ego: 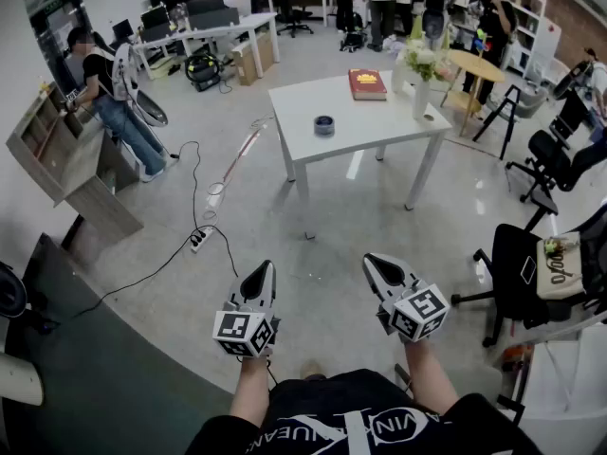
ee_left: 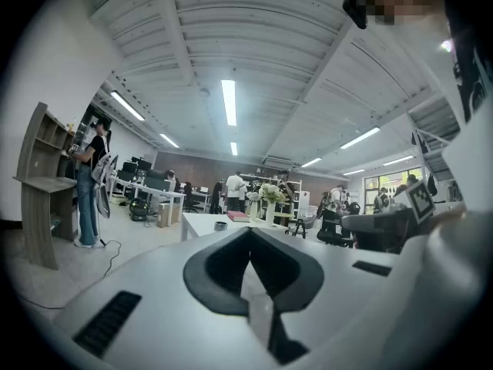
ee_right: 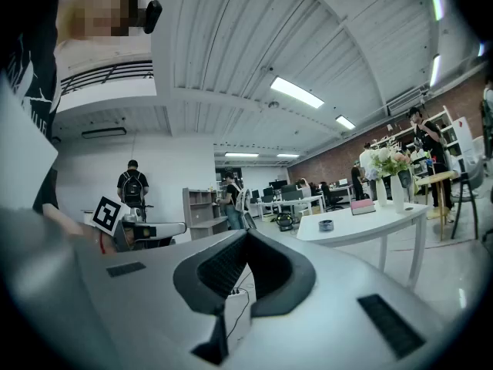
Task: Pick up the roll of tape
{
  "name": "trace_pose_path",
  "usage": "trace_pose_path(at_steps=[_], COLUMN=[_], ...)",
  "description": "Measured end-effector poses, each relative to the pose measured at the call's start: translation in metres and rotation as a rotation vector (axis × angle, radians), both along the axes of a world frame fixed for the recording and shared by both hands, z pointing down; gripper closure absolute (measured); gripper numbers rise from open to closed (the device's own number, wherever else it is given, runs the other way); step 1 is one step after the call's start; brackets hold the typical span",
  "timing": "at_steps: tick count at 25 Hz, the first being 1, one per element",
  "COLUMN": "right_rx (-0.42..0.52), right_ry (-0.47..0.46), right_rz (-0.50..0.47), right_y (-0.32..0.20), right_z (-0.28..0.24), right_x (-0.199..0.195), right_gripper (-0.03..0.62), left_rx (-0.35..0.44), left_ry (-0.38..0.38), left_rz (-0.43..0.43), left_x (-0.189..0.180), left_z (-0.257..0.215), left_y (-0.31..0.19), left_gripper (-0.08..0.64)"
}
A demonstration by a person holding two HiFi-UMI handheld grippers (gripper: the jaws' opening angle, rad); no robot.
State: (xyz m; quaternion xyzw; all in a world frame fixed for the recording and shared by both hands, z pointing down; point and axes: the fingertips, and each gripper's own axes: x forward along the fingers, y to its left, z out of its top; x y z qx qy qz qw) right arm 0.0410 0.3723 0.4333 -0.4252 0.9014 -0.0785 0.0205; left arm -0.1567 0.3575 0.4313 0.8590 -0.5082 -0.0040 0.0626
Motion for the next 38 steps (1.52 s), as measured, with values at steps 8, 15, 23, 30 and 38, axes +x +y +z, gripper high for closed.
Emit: trace_pose_path(at_steps=[8,15,23,30,38], right_rx=[-0.009,-0.03,-0.042,-0.05,-0.072], right_ry=[-0.003,-0.008,-0.042,-0.096,-0.114], right_rz=[-0.006,0.004,0.099,0.179,0.197], right_y=[-0.003,-0.009,-0.034,-0.054,-0.081], right_z=[0.005,0.009,0.012,0.014,0.021], right_x=[-0.002,-0.007,-0.009,-0.014,-0.011], right_gripper=[0.583,0.583,0.565,0.491,0.463], left_rx=[-0.014,-0.015,-0.004,-0.001,-0.037], left_ry=[-0.005,0.013,0.014,0.003,0.011], left_rz=[0.002,0.009,0.043,0.09,0.115], left_x=[0.001,-0.006,-0.021,-0.038,-0.038], left_z=[0.008,0.005,0.005,0.008,0.023], left_y=[-0.002,-0.01,-0.036,-0.06,-0.086], left_gripper=[0.561,0.561,0.561,0.561,0.56])
